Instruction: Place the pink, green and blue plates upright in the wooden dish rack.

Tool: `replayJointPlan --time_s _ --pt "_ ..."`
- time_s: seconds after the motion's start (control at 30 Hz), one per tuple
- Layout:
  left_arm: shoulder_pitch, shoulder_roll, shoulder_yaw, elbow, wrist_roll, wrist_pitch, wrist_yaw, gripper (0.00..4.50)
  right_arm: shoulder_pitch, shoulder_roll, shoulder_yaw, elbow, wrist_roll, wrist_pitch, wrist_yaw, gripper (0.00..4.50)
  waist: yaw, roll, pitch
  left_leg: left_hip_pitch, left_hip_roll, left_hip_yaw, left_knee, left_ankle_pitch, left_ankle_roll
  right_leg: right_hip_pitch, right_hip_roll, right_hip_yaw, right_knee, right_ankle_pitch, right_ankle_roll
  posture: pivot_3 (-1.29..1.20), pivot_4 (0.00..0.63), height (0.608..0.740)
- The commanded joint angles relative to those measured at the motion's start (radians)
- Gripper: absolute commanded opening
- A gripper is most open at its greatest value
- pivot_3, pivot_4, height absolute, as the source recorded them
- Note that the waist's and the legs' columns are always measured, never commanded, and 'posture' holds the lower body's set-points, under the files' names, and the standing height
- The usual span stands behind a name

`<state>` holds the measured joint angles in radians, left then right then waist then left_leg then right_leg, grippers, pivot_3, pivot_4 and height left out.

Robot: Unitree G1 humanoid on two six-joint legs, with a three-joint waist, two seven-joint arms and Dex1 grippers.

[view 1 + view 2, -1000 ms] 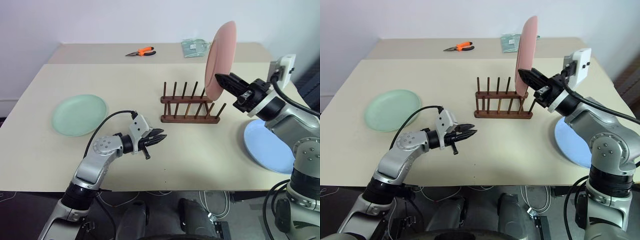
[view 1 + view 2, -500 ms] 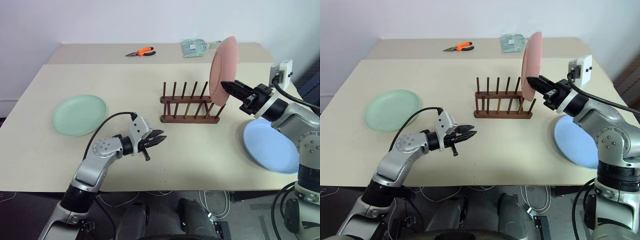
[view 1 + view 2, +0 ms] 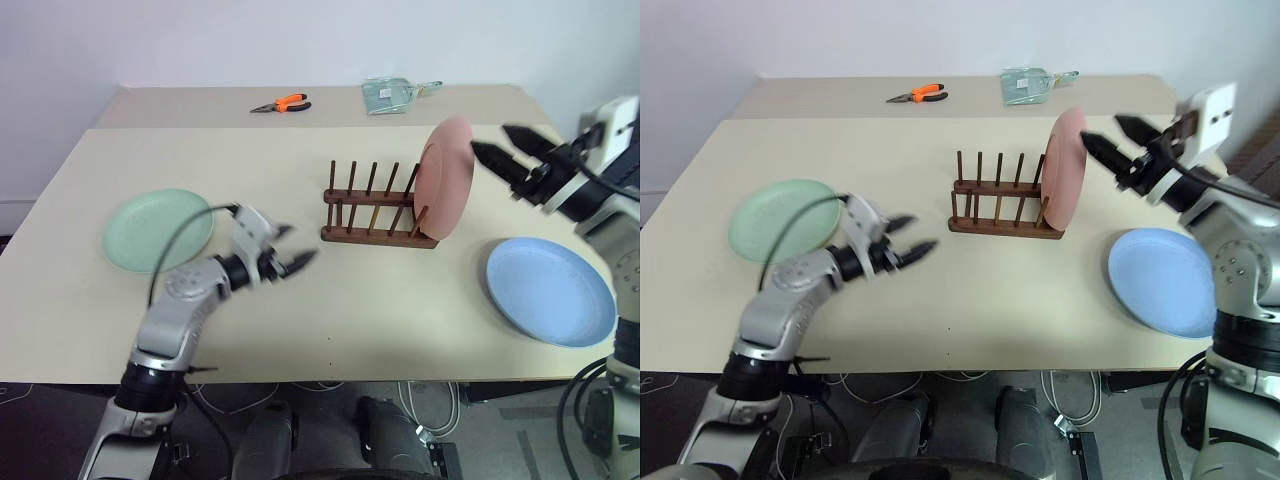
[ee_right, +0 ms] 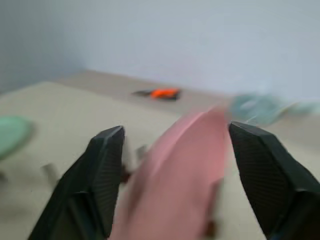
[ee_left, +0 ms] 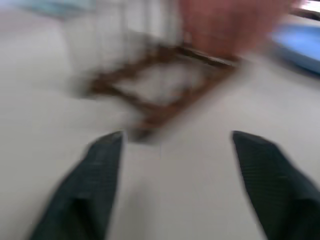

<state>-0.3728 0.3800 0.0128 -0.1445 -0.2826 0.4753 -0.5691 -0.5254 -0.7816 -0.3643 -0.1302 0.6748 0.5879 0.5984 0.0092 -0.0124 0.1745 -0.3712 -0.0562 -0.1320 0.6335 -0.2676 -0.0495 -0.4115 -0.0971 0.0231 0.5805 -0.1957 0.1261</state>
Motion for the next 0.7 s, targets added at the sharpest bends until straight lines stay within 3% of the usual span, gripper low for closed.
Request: replayJointPlan --time_s 0.03,0.07,0.23,0.4,0.53,0.63,0.7 --pt "-0.078 0.002 0.195 0.102 0.072 -0.009 0.277 4.50 -0.042 -0.048 -0.032 -0.125 0.030 -0.013 0.029 4.22 -0.005 0.000 0.000 0.000 0.000 0.000 0.000 0.000 0.000 0.000 0.000 0.000 0.000 0.000 0.000 0.00 0.150 0.740" --pt "-0.099 0.006 0.238 0.133 0.103 0.005 0.367 4.50 -0.047 -0.052 -0.026 -0.162 0.054 -0.003 0.044 4.47 -0.007 0.000 0.000 0.000 0.000 0.000 -0.001 0.000 0.000 0.000 0.000 0.000 0.000 0.000 0.000 0.00 0.150 0.740" --pt "-0.155 0.015 0.444 0.235 0.182 0.088 0.722 4.50 -0.030 -0.032 0.153 -0.384 0.074 0.042 0.087 4.47 -0.025 -0.002 -0.001 0.001 0.000 -0.001 -0.001 0.000 0.000 0.000 0.000 0.000 0.000 0.001 0.001 0.00 0.150 0.740" --pt "-0.162 -0.033 0.563 0.208 0.108 0.187 0.814 4.50 0.005 0.073 0.395 -0.436 -0.019 0.025 0.086 4.47 -0.012 -0.007 -0.003 0.000 0.000 -0.002 0.000 0.000 -0.001 0.000 0.000 -0.001 0.000 0.001 0.000 0.00 0.150 0.740" --pt "-0.164 -0.107 0.671 0.176 0.001 0.311 0.863 4.50 0.056 0.136 0.516 -0.409 -0.139 -0.025 0.070 4.47 0.004 -0.008 -0.003 -0.001 -0.001 -0.002 0.001 0.000 -0.001 0.000 -0.001 -0.001 0.000 0.001 0.000 0.00 0.150 0.740" --pt "-0.174 -0.166 0.757 0.157 -0.104 0.388 0.883 3.65 0.097 0.166 0.570 -0.369 -0.230 -0.063 0.049 4.50 0.003 -0.009 -0.003 -0.001 -0.001 -0.002 0.001 0.001 -0.002 -0.001 0.000 -0.001 0.001 0.001 0.000 0.00 0.150 0.740" --pt "-0.193 -0.200 0.812 0.154 -0.175 0.412 0.900 2.66 0.121 0.169 0.591 -0.349 -0.285 -0.092 0.046 4.50 0.003 -0.009 -0.003 -0.001 -0.001 -0.002 0.001 0.001 -0.002 -0.001 0.000 -0.001 0.001 0.001 0.000 0.00 0.150 0.740"
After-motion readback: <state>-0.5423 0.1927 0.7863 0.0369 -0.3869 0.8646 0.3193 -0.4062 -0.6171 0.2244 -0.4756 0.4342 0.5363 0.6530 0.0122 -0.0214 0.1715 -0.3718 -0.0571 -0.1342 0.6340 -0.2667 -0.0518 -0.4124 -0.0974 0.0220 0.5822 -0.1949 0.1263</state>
